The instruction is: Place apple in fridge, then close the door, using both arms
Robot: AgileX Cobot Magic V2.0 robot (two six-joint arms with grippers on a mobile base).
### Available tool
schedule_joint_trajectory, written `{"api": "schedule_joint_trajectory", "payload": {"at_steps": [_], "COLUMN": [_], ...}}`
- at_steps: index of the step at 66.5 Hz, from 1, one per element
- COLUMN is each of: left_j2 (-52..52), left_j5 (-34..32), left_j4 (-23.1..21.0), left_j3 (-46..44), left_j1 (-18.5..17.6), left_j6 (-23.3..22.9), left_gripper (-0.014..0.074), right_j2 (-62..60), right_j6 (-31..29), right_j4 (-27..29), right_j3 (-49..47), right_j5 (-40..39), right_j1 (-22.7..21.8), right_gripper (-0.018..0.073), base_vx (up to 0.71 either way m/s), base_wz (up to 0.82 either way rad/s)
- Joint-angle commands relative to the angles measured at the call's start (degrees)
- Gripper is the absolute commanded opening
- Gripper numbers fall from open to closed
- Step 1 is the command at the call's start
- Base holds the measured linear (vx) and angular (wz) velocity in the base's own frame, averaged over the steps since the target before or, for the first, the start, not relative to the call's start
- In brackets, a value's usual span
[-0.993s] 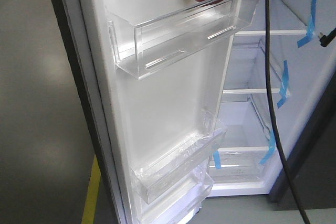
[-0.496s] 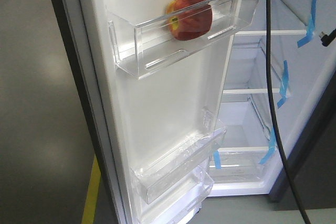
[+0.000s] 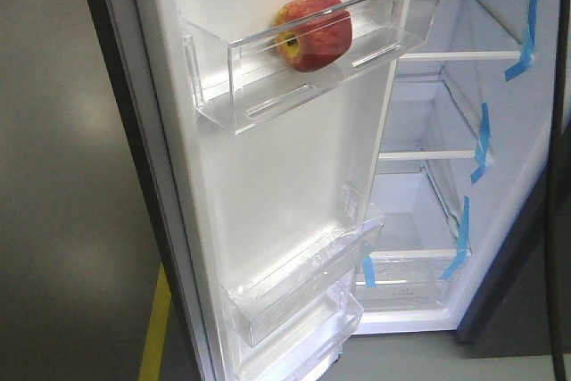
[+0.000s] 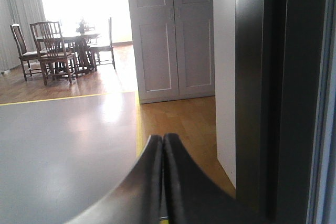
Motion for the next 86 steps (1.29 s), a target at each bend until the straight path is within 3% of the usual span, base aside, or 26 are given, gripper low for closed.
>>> {"api": "schedule_joint_trajectory", "payload": {"at_steps": [1,19,35,60,86], "left_j2": [-0.9,-0.9,-0.9,-0.9,-0.9], "left_j5": [-4.0,-4.0,-4.0,-4.0,-4.0], "left_j4": [-0.2,-0.2,-0.2,-0.2,-0.2], "left_j3": [-1.0,-1.0,-1.0,-1.0,-1.0], "left_j1": [-0.4,-0.4,-0.4,-0.4,-0.4], "left_j6": [-0.6,-0.6,-0.6,-0.6,-0.6], "left_gripper": [-0.0006,-0.0006,-0.0006,-0.0006,-0.0006], "right_j2": [-7.1,-22.8,-35.4,-53.7,-66.2], "right_j6": [-1.8,-5.3,-5.3,-3.7,1.4], "right_j4": [0.8,2.1,2.5,6.7,8.0], "right_j3": [7.6,33.8,50.1,67.4,79.1], "right_j5": [-6.3,-15.4,-16.5,-11.7,-6.3], "right_j1": [0.1,0.1,0.1,0.0,0.0], "right_gripper": [0.0527,0.0527,0.0527,0.0527,0.0527], "base_vx": [0.0,0.0,0.0,0.0,0.0], "base_wz": [0.0,0.0,0.0,0.0,0.0]}}
